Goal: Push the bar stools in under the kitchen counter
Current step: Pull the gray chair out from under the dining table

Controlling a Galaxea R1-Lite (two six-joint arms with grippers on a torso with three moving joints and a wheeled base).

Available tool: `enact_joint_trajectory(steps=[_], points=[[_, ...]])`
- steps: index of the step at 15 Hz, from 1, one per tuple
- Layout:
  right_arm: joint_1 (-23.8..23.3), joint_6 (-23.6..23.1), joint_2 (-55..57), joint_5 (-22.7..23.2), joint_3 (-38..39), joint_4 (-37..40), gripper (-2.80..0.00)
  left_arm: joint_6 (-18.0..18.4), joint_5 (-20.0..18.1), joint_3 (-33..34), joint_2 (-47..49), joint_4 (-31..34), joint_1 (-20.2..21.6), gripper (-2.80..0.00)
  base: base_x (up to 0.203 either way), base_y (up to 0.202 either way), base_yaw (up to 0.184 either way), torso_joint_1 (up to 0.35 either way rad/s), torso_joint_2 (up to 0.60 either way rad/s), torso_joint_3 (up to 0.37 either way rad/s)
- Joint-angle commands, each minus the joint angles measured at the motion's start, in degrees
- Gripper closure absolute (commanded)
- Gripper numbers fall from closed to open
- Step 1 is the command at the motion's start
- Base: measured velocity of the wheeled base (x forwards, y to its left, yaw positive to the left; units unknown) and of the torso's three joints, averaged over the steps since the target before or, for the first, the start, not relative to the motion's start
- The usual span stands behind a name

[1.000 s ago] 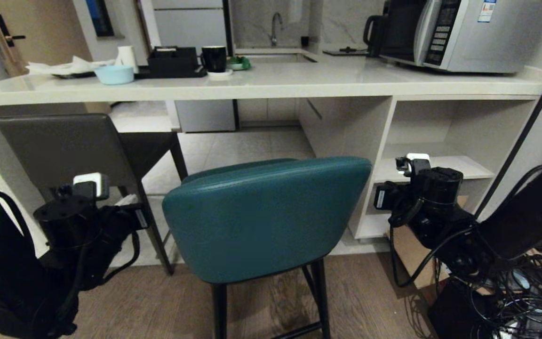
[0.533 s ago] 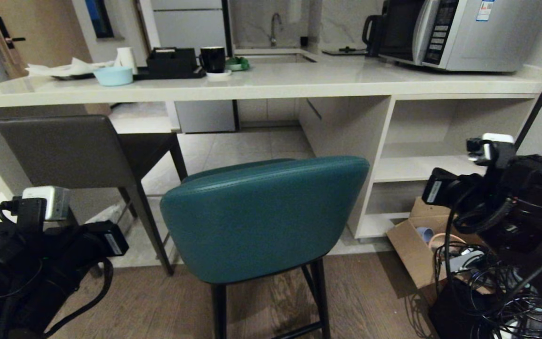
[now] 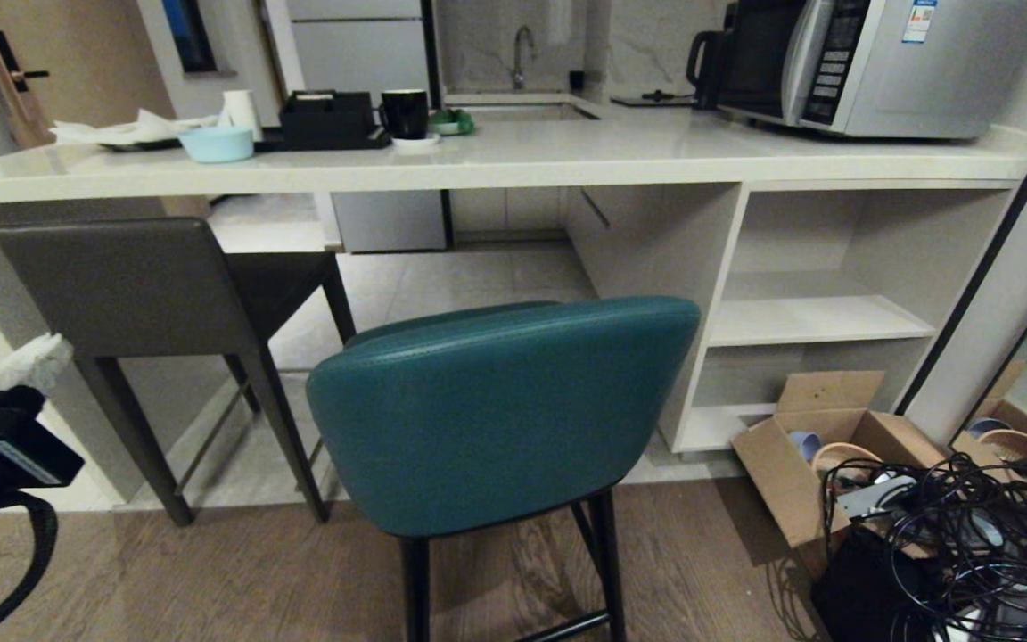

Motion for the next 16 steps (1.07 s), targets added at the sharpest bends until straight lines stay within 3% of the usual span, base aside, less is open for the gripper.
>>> enact_joint_trajectory(steps=[1, 3, 8, 10, 12, 13, 15, 16], points=[[-3.3, 0.0, -13.7, 0.0, -0.3, 7.3, 0.00, 0.1, 0.0, -4.0, -15.5, 16.5, -0.1, 0.00, 0.000, 0.000, 0.000, 0.000, 0.00, 0.000], [-5.0, -0.4, -20.7, 0.0, -1.2, 15.1, 0.00, -0.4, -0.2, -8.5, -25.3, 31.0, 0.8, 0.00, 0.000, 0.000, 0.000, 0.000, 0.00, 0.000], [-7.8, -3.3, -36.2, 0.2, -2.3, 29.1, 0.00, -0.7, -0.8, -11.3, -40.4, 43.1, 6.0, 0.00, 0.000, 0.000, 0.000, 0.000, 0.00, 0.000], [-8.3, -3.7, -42.2, 0.8, -1.5, 34.3, 0.00, -0.2, -2.1, -9.0, -45.0, 44.5, 6.3, 0.00, 0.000, 0.000, 0.000, 0.000, 0.00, 0.000], [-8.9, -3.9, -48.2, 2.4, 0.2, 38.4, 0.00, 0.5, 2.4, -7.4, -45.2, 42.4, 6.7, 0.00, 0.000, 0.000, 0.000, 0.000, 0.00, 0.000], [-9.3, -4.4, -50.8, 3.2, 1.0, 40.6, 0.00, 0.7, 2.1, -7.6, -45.4, 43.2, 8.9, 0.00, 0.000, 0.000, 0.000, 0.000, 0.00, 0.000], [-9.7, -5.3, -53.8, 4.1, 3.4, 44.2, 0.00, 0.9, -1.6, -6.7, -46.8, 44.5, 13.6, 0.00, 0.000, 0.000, 0.000, 0.000, 0.00, 0.000], [-9.8, -5.4, -54.7, 4.3, 4.3, 44.3, 0.00, 0.7, -5.0, -5.4, -48.4, 44.7, 12.7, 0.00, 0.000, 0.000, 0.000, 0.000, 0.00, 0.000]])
